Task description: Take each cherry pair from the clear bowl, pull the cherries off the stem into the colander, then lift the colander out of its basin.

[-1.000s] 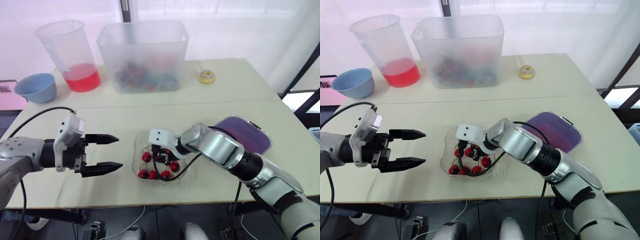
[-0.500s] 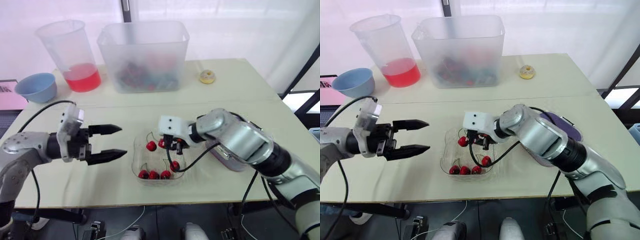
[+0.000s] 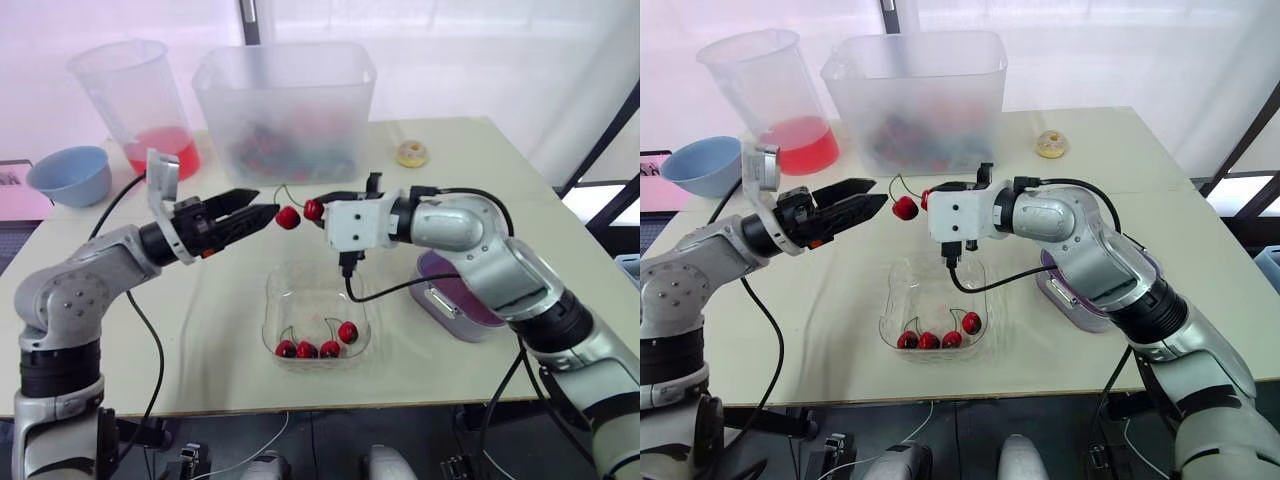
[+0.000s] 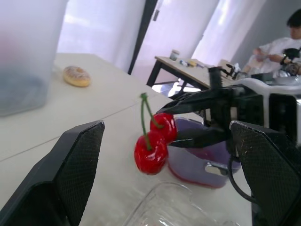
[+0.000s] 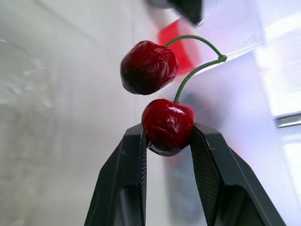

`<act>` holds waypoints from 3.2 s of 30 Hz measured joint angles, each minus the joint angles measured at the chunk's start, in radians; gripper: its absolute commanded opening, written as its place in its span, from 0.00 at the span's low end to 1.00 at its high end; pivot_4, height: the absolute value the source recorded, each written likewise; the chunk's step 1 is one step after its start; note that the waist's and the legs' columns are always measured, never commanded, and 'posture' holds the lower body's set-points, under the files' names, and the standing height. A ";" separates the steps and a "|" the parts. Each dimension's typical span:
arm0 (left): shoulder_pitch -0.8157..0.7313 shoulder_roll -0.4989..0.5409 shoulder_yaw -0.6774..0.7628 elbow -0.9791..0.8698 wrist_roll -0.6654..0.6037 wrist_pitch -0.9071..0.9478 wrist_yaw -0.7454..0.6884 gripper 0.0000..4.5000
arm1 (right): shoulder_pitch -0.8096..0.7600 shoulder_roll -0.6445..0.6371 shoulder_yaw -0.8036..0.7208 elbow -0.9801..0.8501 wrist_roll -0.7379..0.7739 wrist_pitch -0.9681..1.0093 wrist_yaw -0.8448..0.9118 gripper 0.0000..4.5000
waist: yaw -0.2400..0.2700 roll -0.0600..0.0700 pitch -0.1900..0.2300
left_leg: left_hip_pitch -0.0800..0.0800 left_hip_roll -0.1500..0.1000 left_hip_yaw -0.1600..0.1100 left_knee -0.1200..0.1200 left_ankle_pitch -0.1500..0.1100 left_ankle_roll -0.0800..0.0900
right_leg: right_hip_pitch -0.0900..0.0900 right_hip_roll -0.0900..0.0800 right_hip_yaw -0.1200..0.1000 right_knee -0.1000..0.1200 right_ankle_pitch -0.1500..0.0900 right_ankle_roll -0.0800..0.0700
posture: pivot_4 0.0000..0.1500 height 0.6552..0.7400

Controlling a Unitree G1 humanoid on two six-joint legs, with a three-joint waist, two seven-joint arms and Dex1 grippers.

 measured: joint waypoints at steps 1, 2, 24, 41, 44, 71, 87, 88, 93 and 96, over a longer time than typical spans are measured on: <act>-0.028 -0.011 0.001 0.015 -0.006 0.012 0.019 1.00 | 0.000 0.004 0.000 0.015 -0.028 -0.022 -0.007 0.31 | 0.002 0.000 0.000 | 0.000 0.000 0.000 0.001 0.000 0.000 | 0.000 0.000 0.000 0.000 0.000 0.000 | 1.00 1.00; -0.042 -0.016 0.002 0.022 -0.012 0.016 0.031 1.00 | 0.000 0.005 0.000 0.022 -0.040 -0.034 -0.010 0.31 | 0.003 0.000 0.000 | 0.000 0.000 0.000 0.001 0.000 0.000 | 0.000 0.000 0.000 0.000 0.000 0.000 | 1.00 1.00; -0.166 -0.029 -0.051 0.114 0.034 0.070 0.058 0.60 | 0.002 0.086 -0.054 0.066 -0.148 -0.178 0.013 0.29 | -0.001 0.000 0.000 | 0.000 0.000 0.000 0.000 0.000 -0.001 | 0.000 0.001 0.000 0.002 0.000 0.000 | 1.00 1.00; -0.173 -0.033 -0.047 0.118 0.030 0.077 0.050 0.02 | 0.013 0.107 -0.057 0.066 -0.151 -0.177 0.044 0.29 | -0.001 0.000 0.000 | 0.000 0.000 0.000 0.001 0.000 -0.001 | -0.001 0.001 0.000 0.002 0.000 0.000 | 1.00 1.00; -0.173 -0.033 -0.047 0.118 0.034 0.077 0.050 0.02 | 0.016 0.117 -0.064 0.065 -0.143 -0.163 0.053 0.29 | -0.001 0.000 0.000 | 0.000 0.000 0.000 0.001 0.000 -0.001 | -0.001 0.001 0.000 0.002 0.000 0.000 | 1.00 1.00; -0.360 0.051 -0.305 0.310 0.360 -0.281 -0.684 0.00 | -0.040 0.065 -0.754 -0.052 0.975 1.058 0.144 0.99 | 0.018 0.000 0.000 | -0.001 -0.001 0.001 0.004 0.000 0.000 | 0.001 0.000 -0.001 0.004 0.000 0.000 | 1.00 1.00; -0.368 0.012 -0.308 0.244 0.310 -0.165 -0.745 0.00 | 0.072 0.081 -0.531 -0.128 1.017 0.931 0.134 0.70 | 0.001 0.000 0.000 | -0.002 -0.001 0.000 0.008 -0.001 0.002 | 0.001 0.001 -0.001 0.008 0.000 0.000 | 1.00 1.00; -0.368 0.012 -0.307 0.243 0.309 -0.164 -0.745 0.00 | 0.074 0.081 -0.527 -0.128 1.020 0.929 0.130 0.59 | 0.001 0.000 0.000 | -0.002 -0.001 0.000 0.008 -0.001 0.002 | 0.000 0.001 -0.001 0.008 0.000 0.000 | 1.00 1.00; -0.368 0.012 -0.307 0.243 0.309 -0.164 -0.744 0.00 | 0.089 0.080 -0.511 -0.128 1.026 0.923 0.122 0.51 | 0.001 0.000 0.000 | -0.002 -0.001 0.000 0.008 -0.001 0.002 | 0.000 0.001 -0.001 0.008 0.000 0.000 | 1.00 1.00; -0.368 0.012 -0.307 0.246 0.310 -0.165 -0.745 0.00 | 0.089 0.080 -0.510 -0.128 1.033 0.919 0.119 0.51 | 0.001 0.000 0.000 | -0.002 -0.001 0.000 0.008 -0.001 0.002 | 0.000 0.001 -0.001 0.008 0.000 0.000 | 1.00 1.00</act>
